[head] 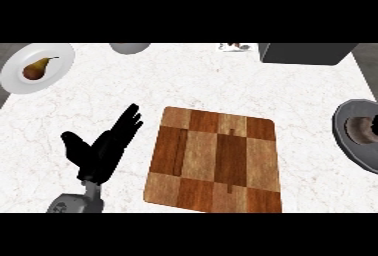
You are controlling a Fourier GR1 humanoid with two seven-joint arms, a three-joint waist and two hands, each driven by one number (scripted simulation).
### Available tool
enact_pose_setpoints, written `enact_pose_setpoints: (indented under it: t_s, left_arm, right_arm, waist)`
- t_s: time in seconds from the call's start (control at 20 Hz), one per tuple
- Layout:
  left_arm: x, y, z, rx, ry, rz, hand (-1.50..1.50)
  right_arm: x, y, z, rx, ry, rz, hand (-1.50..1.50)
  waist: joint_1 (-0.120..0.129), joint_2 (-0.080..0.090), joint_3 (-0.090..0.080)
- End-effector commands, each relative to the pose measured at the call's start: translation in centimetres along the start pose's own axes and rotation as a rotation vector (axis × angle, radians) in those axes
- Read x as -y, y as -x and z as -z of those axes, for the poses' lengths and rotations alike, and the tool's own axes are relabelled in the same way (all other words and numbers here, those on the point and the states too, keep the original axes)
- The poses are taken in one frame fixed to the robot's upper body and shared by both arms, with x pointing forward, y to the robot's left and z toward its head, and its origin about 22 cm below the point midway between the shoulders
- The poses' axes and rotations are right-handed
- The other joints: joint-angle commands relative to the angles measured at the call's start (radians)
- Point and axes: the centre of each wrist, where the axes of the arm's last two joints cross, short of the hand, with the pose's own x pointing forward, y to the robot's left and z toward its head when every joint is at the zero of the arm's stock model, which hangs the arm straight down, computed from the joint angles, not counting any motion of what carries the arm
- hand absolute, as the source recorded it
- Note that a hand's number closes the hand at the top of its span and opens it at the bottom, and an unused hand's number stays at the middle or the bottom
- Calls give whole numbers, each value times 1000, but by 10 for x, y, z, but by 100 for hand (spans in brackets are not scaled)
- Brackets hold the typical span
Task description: Pick the cupcake from the cutting board and place it in the pan
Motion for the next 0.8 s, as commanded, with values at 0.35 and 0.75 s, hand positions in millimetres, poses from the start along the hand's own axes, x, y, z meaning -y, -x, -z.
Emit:
enact_pose_setpoints:
  t_s: [0.35, 0.75]
  left_arm:
    - [2, -7, 3, 10, -2, -8, 0]
    - [3, 4, 2, -14, -12, -17, 0]
  right_arm:
    - [-11, 2, -2, 1, -99, 236, -150]
    - [19, 32, 6, -83, -67, 611, -150]
  waist:
    - [-3, 2, 7]
    - [-21, -1, 3]
